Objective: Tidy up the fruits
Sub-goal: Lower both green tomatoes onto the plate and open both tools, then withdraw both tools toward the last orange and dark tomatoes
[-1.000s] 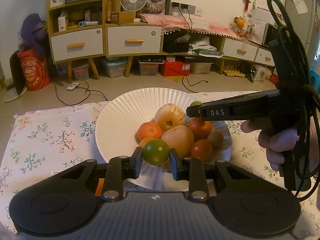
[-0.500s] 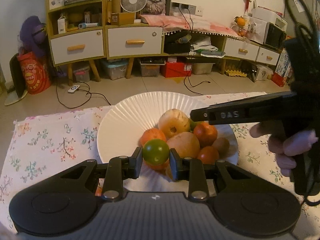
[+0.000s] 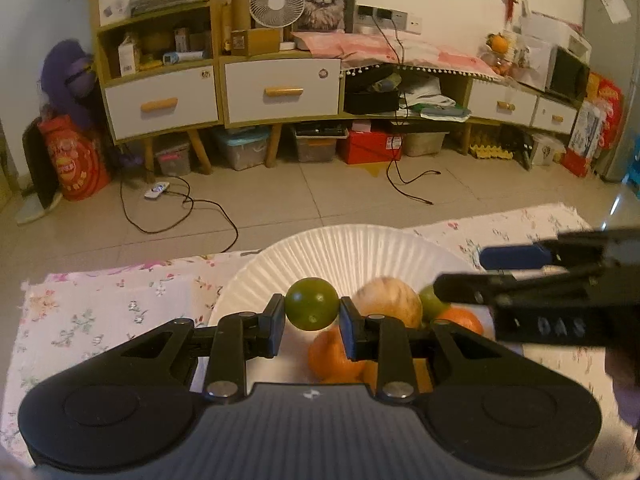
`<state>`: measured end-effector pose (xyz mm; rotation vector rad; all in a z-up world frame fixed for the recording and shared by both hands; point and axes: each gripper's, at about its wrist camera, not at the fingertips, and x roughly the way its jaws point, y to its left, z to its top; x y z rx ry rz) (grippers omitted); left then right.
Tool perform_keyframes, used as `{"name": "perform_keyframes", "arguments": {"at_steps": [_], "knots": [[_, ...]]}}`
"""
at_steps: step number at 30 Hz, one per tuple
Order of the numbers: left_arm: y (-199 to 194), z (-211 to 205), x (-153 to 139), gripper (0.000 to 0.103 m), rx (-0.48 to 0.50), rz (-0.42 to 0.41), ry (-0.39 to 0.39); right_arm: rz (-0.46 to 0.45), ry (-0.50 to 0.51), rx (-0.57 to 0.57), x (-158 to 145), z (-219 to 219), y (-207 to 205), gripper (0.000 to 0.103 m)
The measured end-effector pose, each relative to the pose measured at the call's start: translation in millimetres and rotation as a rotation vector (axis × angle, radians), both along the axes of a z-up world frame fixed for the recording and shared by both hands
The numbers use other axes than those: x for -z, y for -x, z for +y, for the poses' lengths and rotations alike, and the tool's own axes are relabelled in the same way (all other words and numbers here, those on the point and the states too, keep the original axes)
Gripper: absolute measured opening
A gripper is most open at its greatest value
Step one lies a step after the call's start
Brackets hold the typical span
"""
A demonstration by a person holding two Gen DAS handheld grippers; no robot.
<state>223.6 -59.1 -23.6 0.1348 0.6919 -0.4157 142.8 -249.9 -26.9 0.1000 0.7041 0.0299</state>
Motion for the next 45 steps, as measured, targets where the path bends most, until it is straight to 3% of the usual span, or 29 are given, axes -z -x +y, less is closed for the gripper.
{"name": "perform_keyframes", "arguments": {"at_steps": [10, 16, 24, 29, 45], "knots": [[-14, 0, 13, 0.012, 0.010, 0.079, 0.035, -0.011, -0.006, 0.006, 0, -2, -1, 0.052], [-16, -1, 13, 0.013, 0.011, 0.085, 0.032, -0.008, -0.006, 0.011, 2, -3, 0, 0.055], [-14, -1, 11, 0.023, 0.011, 0.062, 0.006, -0.007, 0.006, 0.006, 0, 0, 1, 0.059], [-9, 5, 5, 0.035, 0.007, 0.043, 0.005, -0.005, 0.013, 0.009, -4, 0, 4, 0.060], [22, 24, -9, 0.052, -0.004, 0.012, -0.021, -0.002, 0.082, -0.011, -23, 17, 25, 0.066]]}}
